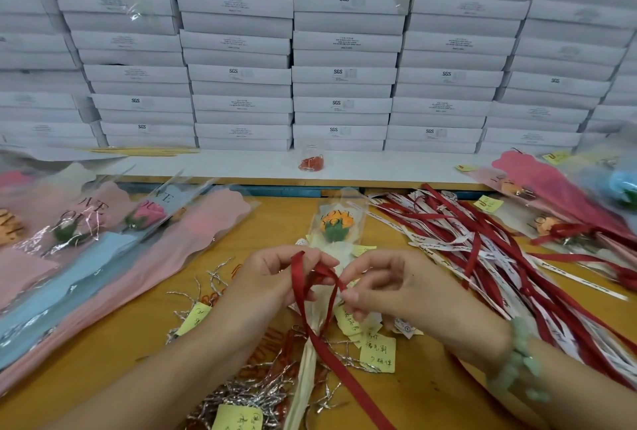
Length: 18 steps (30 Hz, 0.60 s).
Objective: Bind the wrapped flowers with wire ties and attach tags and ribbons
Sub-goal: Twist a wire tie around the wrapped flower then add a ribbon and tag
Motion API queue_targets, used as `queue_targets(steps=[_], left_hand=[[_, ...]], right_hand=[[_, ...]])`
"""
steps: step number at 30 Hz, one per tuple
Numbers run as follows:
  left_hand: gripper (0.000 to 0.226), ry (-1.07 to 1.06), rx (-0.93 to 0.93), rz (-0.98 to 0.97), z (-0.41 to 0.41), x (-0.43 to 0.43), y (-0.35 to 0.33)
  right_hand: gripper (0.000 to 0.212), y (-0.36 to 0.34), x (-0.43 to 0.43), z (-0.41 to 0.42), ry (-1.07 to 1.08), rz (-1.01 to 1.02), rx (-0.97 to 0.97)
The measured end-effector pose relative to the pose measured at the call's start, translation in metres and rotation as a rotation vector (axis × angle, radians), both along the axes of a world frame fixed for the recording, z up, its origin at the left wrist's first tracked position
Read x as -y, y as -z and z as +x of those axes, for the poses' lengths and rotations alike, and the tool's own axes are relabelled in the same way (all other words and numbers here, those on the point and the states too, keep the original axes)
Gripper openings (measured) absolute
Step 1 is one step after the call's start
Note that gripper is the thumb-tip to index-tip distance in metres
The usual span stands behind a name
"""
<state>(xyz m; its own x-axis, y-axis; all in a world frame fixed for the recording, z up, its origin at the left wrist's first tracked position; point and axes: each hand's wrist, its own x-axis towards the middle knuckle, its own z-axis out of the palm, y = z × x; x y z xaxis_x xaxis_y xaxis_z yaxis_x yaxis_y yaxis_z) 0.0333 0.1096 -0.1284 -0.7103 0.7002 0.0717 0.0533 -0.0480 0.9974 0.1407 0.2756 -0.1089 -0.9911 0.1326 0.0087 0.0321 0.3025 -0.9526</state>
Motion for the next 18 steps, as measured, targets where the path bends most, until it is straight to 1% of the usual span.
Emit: queue_targets(steps=[1, 3, 4, 6, 7, 8, 10, 11, 13, 18], left_hand=[[0.028, 0.003, -0.002, -0.004, 0.000, 0.000, 0.000], [0.032, 0.030, -0.017, -0.017, 0.001, 0.000, -0.001], [0.032, 0.052, -0.025, -0.022, 0.001, 0.000, -0.001], [0.032, 0.091, -0.042, -0.017, 0.003, 0.000, -0.001], [0.032, 0.105, -0.052, -0.010, 0.003, 0.000, -0.001], [0.032, 0.116, -0.062, -0.004, 0.003, 0.000, -0.002], [0.028, 0.139, -0.082, 0.009, 0.003, 0.000, -0.004], [0.026, 0.151, -0.091, 0.017, 0.003, 0.000, -0.006], [0.022, 0.164, -0.120, 0.024, 0.003, 0.001, -0.009], [0.011, 0.226, -0.171, 0.003, 0.001, 0.003, -0.014]], right_hand=[[0.025, 0.001, 0.000, 0.000, -0.019, -0.059, 0.055], [0.037, 0.003, 0.002, 0.000, -0.025, -0.084, 0.095], [0.036, 0.005, 0.003, 0.000, -0.022, -0.067, 0.087], [0.026, 0.009, 0.006, -0.001, -0.014, -0.004, 0.029], [0.020, 0.011, 0.008, -0.001, -0.005, 0.056, -0.019], [0.014, 0.012, 0.009, 0.000, 0.013, 0.166, -0.080], [0.007, 0.015, 0.009, 0.000, 0.063, 0.447, -0.209], [0.006, 0.016, 0.010, 0.001, 0.081, 0.524, -0.247], [0.006, 0.015, 0.012, 0.000, 0.087, 0.518, -0.270], [0.010, 0.017, 0.012, -0.002, -0.005, 0.320, -0.219]])
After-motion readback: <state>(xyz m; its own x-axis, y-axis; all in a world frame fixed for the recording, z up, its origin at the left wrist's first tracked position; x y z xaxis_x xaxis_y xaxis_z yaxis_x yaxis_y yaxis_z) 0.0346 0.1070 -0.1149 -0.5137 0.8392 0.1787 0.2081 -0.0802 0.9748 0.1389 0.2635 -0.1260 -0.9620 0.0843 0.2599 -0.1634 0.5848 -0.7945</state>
